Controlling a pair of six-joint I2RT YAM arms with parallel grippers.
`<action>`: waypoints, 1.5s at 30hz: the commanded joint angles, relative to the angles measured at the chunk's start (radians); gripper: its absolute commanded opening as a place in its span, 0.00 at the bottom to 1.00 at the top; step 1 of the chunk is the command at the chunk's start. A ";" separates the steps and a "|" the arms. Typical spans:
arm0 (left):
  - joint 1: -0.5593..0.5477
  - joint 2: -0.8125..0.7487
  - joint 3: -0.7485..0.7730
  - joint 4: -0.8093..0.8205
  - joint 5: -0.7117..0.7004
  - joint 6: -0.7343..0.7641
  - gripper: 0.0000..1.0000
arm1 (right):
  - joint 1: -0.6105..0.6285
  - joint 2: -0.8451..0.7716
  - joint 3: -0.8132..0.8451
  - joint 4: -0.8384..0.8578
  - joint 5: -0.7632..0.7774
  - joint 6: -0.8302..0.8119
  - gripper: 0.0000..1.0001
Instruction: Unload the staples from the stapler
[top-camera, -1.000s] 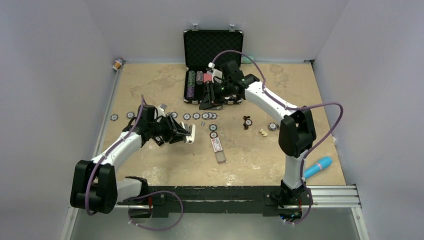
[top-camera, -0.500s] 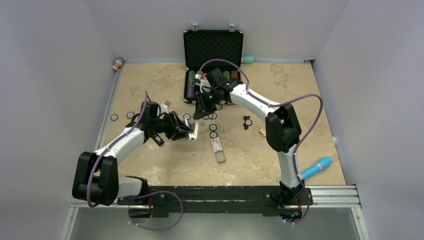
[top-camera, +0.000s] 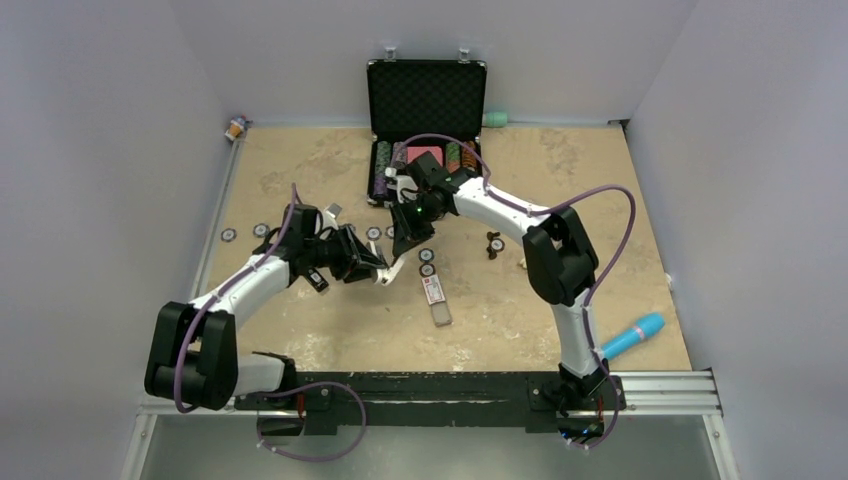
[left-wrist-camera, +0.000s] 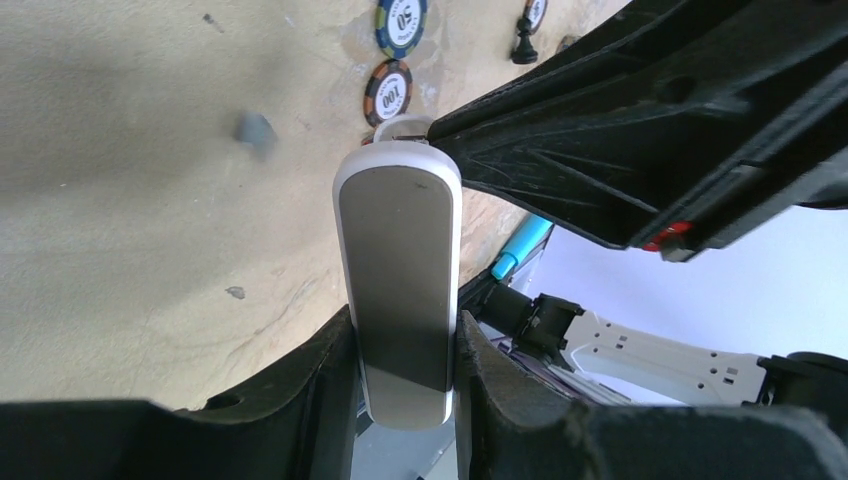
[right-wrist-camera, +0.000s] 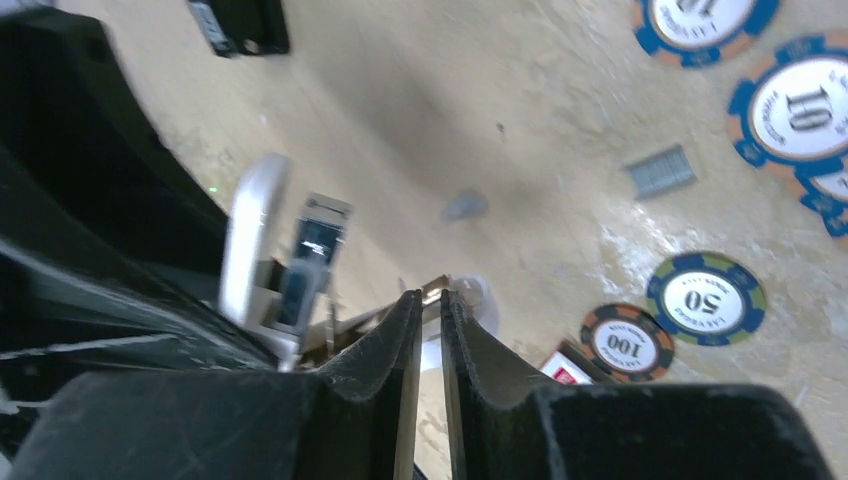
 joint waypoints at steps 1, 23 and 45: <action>-0.004 -0.012 0.060 0.031 0.016 0.028 0.00 | 0.001 -0.057 -0.080 -0.020 0.079 -0.062 0.17; 0.003 0.064 0.339 -0.256 -0.127 0.139 0.00 | 0.001 -0.195 -0.165 -0.105 0.157 -0.118 0.12; 0.023 0.018 0.422 -0.174 0.068 0.146 0.00 | 0.000 -0.397 -0.120 -0.063 0.116 -0.134 0.64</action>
